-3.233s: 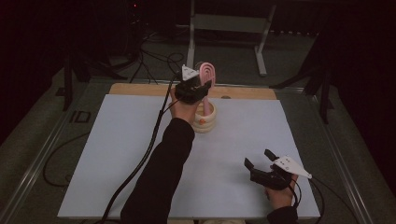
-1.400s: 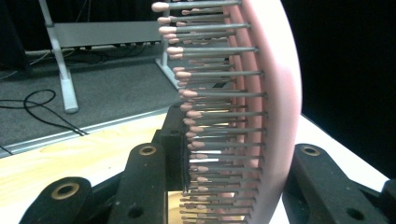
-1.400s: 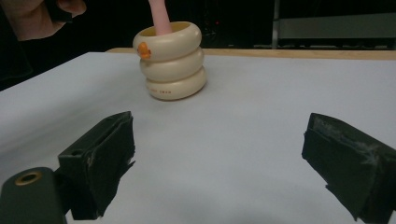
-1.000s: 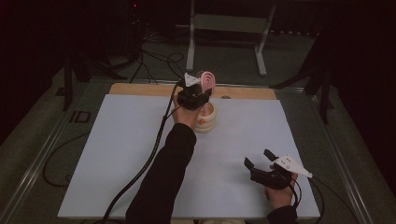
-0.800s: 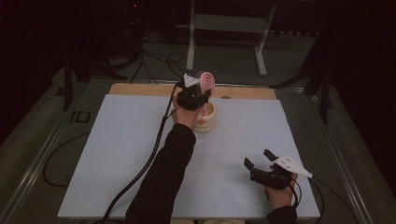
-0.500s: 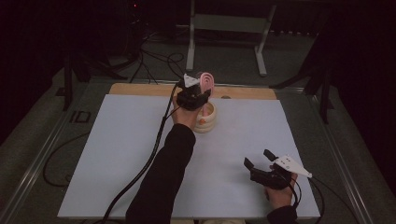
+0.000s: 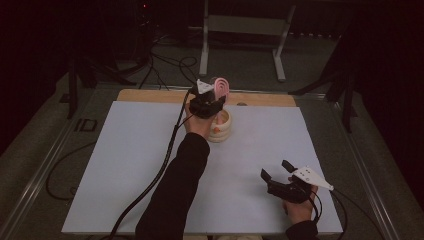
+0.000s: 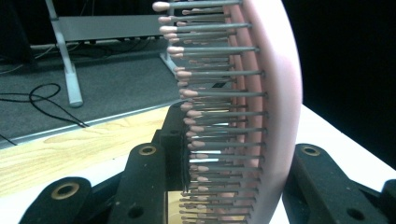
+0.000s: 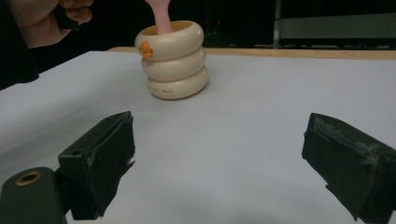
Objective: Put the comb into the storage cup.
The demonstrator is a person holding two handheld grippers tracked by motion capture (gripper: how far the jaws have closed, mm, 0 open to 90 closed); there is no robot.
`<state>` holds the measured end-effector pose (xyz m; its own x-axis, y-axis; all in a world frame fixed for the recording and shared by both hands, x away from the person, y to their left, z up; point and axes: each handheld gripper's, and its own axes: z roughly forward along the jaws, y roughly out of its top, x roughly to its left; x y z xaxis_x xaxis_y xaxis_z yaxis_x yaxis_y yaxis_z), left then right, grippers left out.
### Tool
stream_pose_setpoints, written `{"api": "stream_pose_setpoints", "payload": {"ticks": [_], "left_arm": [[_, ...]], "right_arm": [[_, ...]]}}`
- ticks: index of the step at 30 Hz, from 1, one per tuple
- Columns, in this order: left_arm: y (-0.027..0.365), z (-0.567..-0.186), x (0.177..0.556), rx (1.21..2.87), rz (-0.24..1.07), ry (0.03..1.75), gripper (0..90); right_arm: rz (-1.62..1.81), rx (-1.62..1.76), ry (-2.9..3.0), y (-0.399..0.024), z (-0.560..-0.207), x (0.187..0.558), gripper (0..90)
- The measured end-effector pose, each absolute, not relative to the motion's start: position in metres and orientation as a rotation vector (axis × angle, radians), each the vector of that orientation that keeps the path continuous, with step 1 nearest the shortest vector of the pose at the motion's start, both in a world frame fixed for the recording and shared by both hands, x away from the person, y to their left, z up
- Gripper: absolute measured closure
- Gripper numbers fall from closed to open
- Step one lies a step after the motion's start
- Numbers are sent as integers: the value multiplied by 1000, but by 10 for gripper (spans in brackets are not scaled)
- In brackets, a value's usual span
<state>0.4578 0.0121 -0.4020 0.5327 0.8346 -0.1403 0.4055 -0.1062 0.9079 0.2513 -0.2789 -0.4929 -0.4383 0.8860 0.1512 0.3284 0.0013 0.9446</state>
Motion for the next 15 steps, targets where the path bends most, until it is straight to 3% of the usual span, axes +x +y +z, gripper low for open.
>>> {"api": "stream_pose_setpoints", "payload": {"ticks": [15], "left_arm": [[10,-412,459,1729,505,1059,639]], "right_arm": [[1454,1249,1785,-279,-493,251,91]]}}
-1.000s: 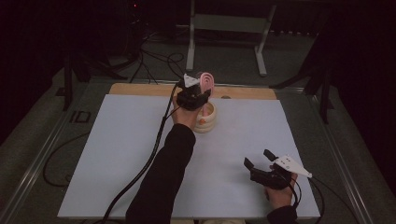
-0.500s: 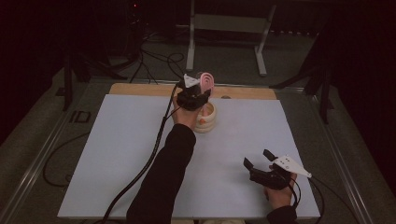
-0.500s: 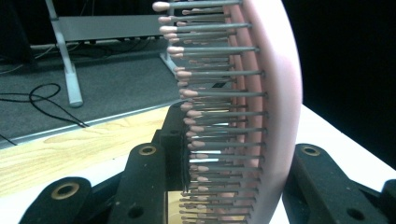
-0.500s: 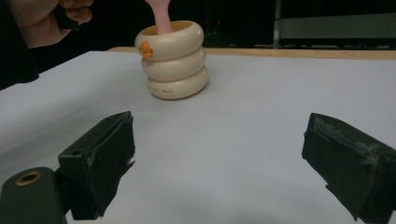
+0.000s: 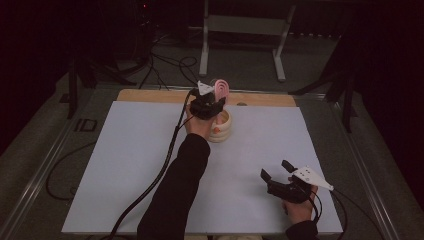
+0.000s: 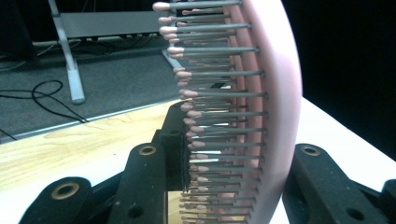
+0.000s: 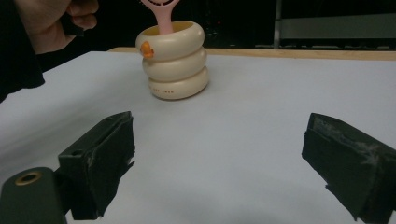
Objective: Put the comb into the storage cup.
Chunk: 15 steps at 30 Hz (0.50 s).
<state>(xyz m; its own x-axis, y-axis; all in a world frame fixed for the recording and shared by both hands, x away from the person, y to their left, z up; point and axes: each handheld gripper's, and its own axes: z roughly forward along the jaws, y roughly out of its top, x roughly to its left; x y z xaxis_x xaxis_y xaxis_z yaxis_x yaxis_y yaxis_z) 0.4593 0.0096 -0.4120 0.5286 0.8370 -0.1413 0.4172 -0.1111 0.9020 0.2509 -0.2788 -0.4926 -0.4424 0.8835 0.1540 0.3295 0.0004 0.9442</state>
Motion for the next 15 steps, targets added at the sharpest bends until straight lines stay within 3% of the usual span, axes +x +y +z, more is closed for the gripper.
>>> {"api": "stream_pose_setpoints", "payload": {"ticks": [15], "left_arm": [[14,-419,460,1731,473,1074,639]], "right_arm": [[1451,1246,1789,-278,-493,252,91]]}}
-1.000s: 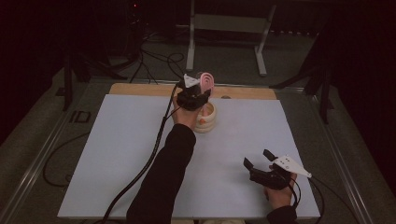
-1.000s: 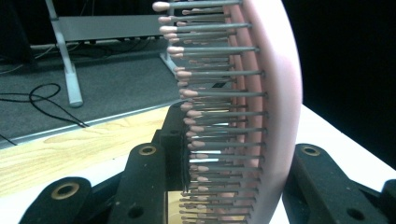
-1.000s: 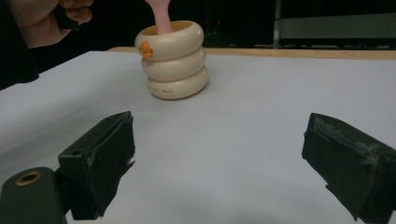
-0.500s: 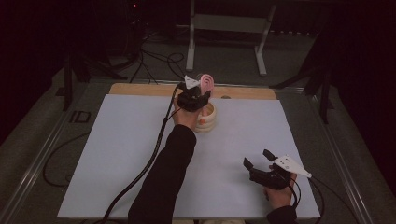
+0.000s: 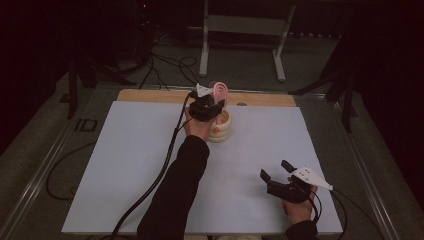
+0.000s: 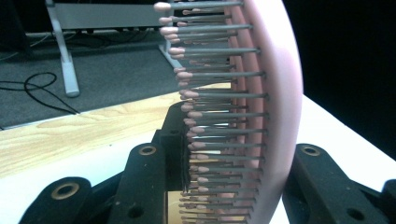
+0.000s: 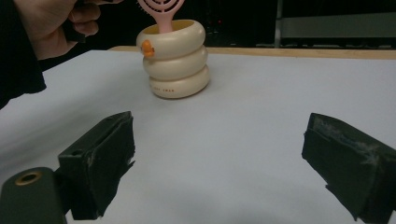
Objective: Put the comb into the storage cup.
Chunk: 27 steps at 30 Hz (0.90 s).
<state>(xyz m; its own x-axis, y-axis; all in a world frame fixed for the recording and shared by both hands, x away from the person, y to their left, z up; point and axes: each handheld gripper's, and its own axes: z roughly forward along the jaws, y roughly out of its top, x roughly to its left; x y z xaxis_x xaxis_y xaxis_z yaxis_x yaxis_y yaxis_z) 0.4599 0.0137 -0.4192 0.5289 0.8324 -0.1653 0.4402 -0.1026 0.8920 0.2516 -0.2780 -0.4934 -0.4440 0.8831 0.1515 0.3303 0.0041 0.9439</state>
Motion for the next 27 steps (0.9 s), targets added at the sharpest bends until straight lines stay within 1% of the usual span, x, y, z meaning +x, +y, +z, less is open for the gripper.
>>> {"api": "stream_pose_setpoints", "payload": {"ticks": [15,27], "left_arm": [[10,-425,460,1732,459,1081,638],[16,-426,461,1725,440,1090,638]], "right_arm": [[1451,1248,1787,-279,-493,251,91],[1453,1247,1792,-278,-493,252,91]]}}
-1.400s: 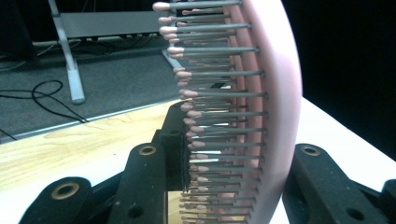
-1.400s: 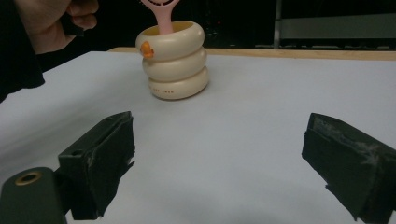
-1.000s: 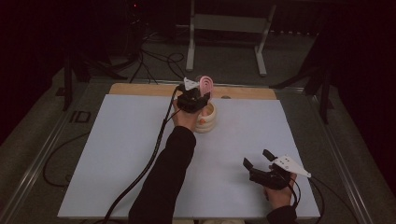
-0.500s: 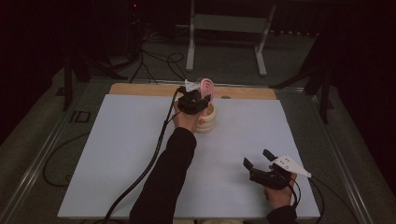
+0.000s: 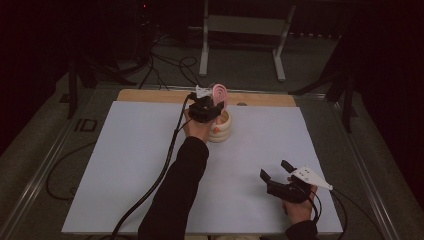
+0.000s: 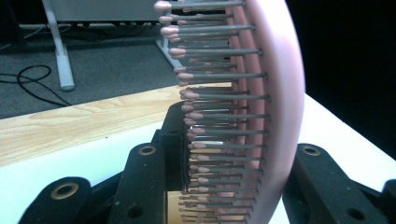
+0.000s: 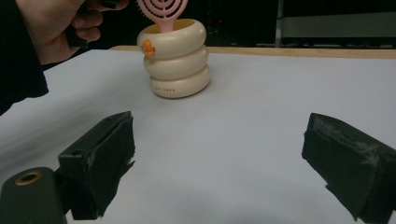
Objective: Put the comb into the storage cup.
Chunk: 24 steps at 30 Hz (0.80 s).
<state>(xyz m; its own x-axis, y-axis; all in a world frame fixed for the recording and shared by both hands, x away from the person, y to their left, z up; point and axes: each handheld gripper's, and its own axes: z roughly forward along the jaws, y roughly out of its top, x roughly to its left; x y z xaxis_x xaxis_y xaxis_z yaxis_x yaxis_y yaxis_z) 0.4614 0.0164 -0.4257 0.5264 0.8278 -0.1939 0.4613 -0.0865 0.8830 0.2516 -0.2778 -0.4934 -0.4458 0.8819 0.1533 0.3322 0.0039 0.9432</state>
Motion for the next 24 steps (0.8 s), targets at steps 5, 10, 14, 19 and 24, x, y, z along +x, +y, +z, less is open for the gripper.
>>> {"api": "stream_pose_setpoints", "payload": {"ticks": [5,10,14,19,24], "left_arm": [[18,-426,462,1723,435,1089,637],[20,-427,462,1727,437,1088,635],[22,-427,463,1742,450,1089,630],[27,-428,463,1748,456,1101,623],[29,-430,464,1755,462,1110,613]], "right_arm": [[1453,1247,1791,-278,-493,252,92],[1453,1248,1791,-278,-493,252,92],[1452,1249,1791,-278,-493,251,92],[1451,1250,1794,-277,-493,251,92],[1446,1247,1800,-277,-494,252,92]]}}
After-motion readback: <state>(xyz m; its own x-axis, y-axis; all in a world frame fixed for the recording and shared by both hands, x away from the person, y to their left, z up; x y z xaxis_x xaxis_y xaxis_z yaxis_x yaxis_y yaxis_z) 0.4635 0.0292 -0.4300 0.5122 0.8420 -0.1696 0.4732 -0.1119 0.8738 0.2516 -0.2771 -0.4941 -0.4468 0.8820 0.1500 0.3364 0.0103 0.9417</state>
